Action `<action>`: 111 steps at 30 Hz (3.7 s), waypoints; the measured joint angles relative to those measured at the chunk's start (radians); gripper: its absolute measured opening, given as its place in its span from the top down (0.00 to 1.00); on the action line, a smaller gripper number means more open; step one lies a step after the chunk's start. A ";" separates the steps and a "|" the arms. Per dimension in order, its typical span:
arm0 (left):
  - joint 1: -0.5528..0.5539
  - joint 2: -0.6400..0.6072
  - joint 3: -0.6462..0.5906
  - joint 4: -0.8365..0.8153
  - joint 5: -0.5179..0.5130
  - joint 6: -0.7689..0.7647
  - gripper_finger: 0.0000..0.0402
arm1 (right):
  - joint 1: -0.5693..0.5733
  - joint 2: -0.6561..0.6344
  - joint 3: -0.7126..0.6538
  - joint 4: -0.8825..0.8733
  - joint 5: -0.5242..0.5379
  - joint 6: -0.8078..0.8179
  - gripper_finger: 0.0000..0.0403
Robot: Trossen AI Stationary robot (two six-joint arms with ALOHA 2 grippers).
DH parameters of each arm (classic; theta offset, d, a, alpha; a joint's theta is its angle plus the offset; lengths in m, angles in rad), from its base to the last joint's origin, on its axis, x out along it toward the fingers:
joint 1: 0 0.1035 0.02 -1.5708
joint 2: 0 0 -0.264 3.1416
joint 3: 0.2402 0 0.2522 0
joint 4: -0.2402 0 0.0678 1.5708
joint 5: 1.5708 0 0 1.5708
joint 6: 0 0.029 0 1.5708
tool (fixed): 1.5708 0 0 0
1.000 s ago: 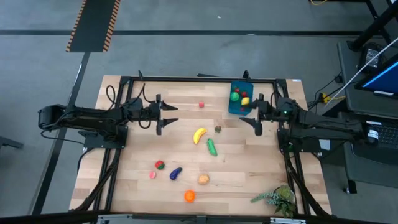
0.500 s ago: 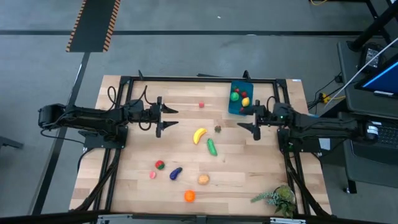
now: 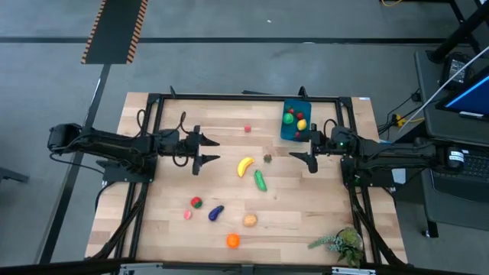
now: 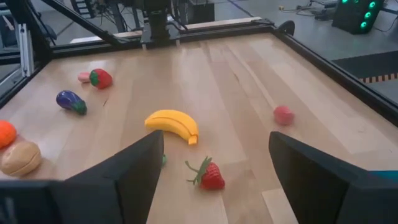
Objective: Pick and placing Produce into tupperware
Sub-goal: Put the yellow banana into the blue bin
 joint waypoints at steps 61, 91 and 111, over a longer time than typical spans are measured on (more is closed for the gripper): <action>-0.176 0.774 0.891 -0.905 -0.242 -0.603 0.43 | 0.000 0.002 0.000 -0.138 0.002 -0.021 0.27; -0.108 0.989 0.892 -0.808 -0.110 -0.627 0.43 | 0.000 0.003 0.000 -0.149 0.001 -0.019 0.27; -0.101 1.001 0.888 -0.758 -0.183 -0.517 0.52 | 0.001 0.003 0.000 -0.163 0.000 -0.015 0.27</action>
